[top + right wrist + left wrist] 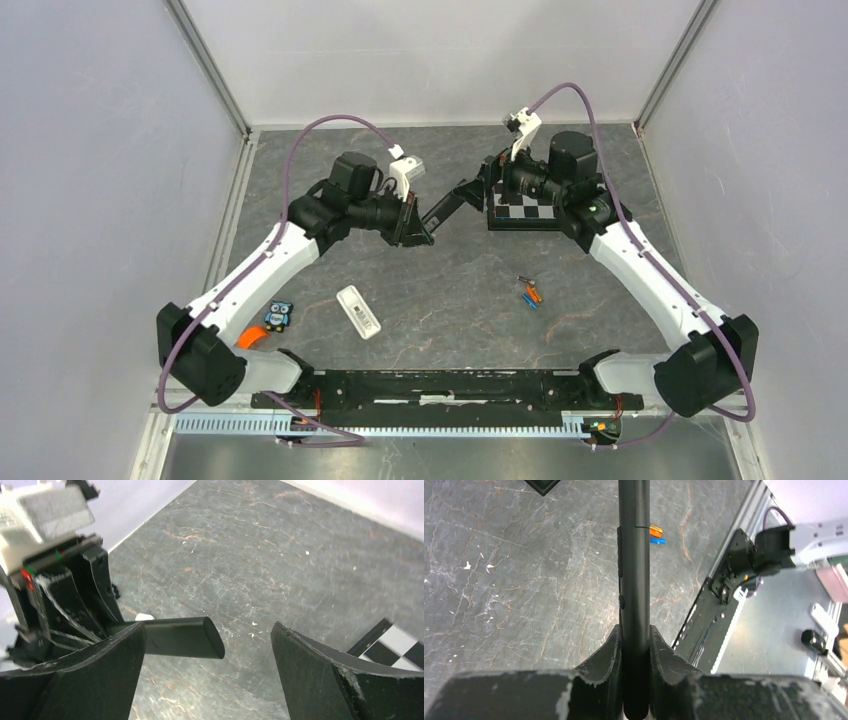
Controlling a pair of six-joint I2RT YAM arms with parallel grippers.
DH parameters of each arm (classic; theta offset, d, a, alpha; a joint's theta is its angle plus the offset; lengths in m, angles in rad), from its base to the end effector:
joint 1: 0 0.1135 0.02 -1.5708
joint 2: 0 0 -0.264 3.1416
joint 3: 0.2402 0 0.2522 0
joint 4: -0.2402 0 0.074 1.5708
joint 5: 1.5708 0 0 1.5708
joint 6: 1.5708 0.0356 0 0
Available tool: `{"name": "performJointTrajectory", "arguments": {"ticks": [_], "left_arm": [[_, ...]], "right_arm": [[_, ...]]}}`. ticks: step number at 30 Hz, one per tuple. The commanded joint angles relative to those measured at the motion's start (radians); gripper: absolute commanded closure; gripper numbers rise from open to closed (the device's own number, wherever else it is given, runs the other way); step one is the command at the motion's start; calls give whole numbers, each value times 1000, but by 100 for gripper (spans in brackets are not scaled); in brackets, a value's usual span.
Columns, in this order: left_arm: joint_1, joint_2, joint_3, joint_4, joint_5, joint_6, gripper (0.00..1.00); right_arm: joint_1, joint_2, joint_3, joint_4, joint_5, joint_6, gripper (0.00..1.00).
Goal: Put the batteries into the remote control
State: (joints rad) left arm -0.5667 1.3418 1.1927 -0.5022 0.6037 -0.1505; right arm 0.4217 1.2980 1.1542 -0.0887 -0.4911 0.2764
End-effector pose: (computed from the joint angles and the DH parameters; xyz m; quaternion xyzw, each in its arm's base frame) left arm 0.2367 -0.1746 0.3309 0.3059 0.8099 -0.3982 0.3032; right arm 0.2691 0.1391 0.3677 -0.2056 0.7479 0.3850 0.5002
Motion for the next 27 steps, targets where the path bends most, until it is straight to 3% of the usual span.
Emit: {"name": "performJointTrajectory", "arguments": {"ticks": [1,4,9,15,21,25,27], "left_arm": [[2,-51,121,-218,79,180,98],[2,-56,181,-289,71,235,98],[2,-94,207,-316,75,307,98],[2,-154,179,-281,64,395,98],[2,-187,150,-192,111,387,98],[1,-186,171,-211,138,394,98],[2,-196,170,-212,163,398,98]], "right_arm": [[4,-8,127,-168,-164,-310,2],[4,44,233,-259,-319,-360,2],[14,30,187,-203,-544,-351,6],[56,11,178,-235,-565,-396,21],[97,32,198,-210,-625,-372,43],[97,35,193,-157,-658,-327,46],[99,33,190,-139,-675,-316,42]]}}
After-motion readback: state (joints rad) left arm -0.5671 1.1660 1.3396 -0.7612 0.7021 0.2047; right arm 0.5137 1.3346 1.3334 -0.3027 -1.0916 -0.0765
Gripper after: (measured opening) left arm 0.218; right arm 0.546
